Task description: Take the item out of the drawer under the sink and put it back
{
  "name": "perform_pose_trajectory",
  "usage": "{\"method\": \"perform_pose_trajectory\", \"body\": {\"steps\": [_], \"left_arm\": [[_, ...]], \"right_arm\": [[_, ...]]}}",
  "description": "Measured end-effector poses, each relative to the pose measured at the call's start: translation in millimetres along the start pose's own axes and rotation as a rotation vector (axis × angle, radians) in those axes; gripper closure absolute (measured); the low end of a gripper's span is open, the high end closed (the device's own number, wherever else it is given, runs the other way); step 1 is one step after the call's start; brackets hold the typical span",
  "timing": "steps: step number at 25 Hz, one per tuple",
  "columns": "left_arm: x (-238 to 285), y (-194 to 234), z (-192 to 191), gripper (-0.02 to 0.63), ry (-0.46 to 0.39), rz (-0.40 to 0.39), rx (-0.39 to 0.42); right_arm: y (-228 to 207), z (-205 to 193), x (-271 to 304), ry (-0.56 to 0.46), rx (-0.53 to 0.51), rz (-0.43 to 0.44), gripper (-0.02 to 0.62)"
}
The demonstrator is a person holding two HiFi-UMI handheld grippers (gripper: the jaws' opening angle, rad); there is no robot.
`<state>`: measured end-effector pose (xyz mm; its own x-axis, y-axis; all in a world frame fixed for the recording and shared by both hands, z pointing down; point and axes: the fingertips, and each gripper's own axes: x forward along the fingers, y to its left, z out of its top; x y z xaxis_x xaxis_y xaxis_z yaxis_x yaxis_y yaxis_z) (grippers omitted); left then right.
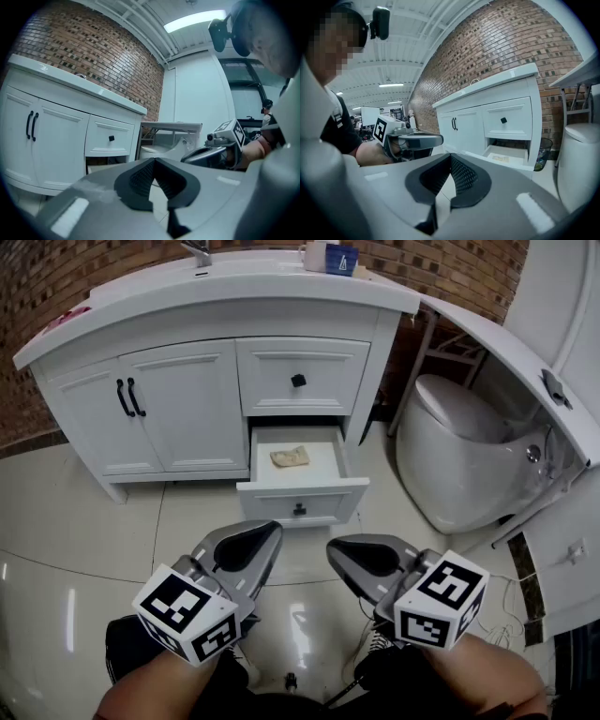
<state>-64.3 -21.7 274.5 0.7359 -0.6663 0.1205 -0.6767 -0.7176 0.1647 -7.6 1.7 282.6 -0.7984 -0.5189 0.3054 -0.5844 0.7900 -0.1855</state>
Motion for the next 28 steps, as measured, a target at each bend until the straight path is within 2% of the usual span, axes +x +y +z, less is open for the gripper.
{"method": "perform_pose_trajectory", "body": {"steps": [4, 9, 16, 21, 23, 28], "left_arm": [[12, 10, 3, 0.600, -0.005, 0.009, 0.015], [28, 31, 4, 0.600, -0.004, 0.034, 0.035], [51, 72, -6, 0.600, 0.029, 0.079, 0.036], [74, 102, -10, 0.600, 0.040, 0.108, 0.097], [83, 115, -10, 0.600, 0.043, 0.121, 0.098], [97, 133, -17, 0.600, 0.060, 0.133, 0.088]], "right_arm": [[-14, 8, 6, -0.022, -0.010, -0.009, 0.588], [-55, 9, 15, -0.027, 0.037, -0.048, 0.588], [-107, 17, 38, -0.037, 0.031, -0.079, 0.588], [-144, 14, 58, -0.034, 0.013, -0.098, 0.588], [-159, 17, 66, -0.041, 0.001, -0.111, 0.588], [-176, 23, 84, -0.052, 0.044, -0.080, 0.588]]}}
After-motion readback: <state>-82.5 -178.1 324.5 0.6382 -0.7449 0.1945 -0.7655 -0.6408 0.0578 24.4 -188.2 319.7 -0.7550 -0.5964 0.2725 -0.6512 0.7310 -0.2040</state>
